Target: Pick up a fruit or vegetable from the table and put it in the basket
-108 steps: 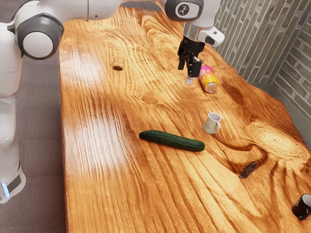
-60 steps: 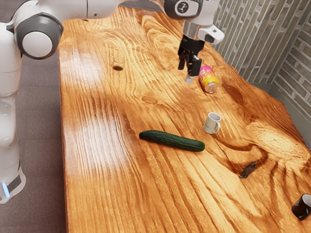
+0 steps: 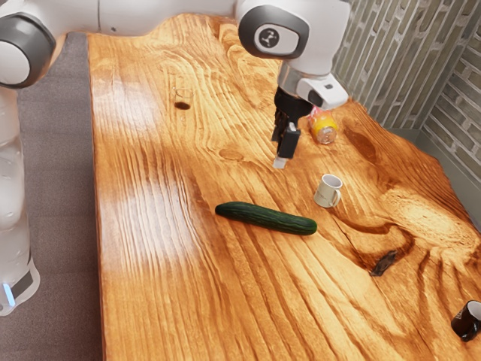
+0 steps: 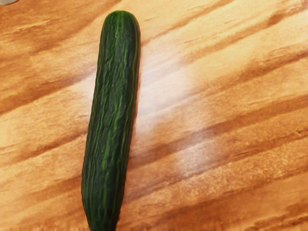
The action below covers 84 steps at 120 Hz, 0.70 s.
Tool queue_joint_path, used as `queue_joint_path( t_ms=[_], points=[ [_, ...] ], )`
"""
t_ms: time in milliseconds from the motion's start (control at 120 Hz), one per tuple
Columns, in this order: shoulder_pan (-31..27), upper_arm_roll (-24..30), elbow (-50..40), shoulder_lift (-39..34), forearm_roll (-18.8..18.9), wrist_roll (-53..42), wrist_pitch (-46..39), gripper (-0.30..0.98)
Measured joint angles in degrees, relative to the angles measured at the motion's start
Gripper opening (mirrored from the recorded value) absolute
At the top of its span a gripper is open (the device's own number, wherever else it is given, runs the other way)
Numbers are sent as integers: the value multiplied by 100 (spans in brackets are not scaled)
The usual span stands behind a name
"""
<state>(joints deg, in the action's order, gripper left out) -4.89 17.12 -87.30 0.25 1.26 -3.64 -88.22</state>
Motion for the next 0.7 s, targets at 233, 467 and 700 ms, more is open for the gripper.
queue_joint_path(
  t_ms=[233, 467, 700],
  points=[
    [36, 77, -1419, -372, -49, -11, -441, 69],
    [70, -7, -1743, -295, -75, -4, -873, 69],
    [-329, -295, -1699, -176, 78, -72, -1023, 69]
  ],
)
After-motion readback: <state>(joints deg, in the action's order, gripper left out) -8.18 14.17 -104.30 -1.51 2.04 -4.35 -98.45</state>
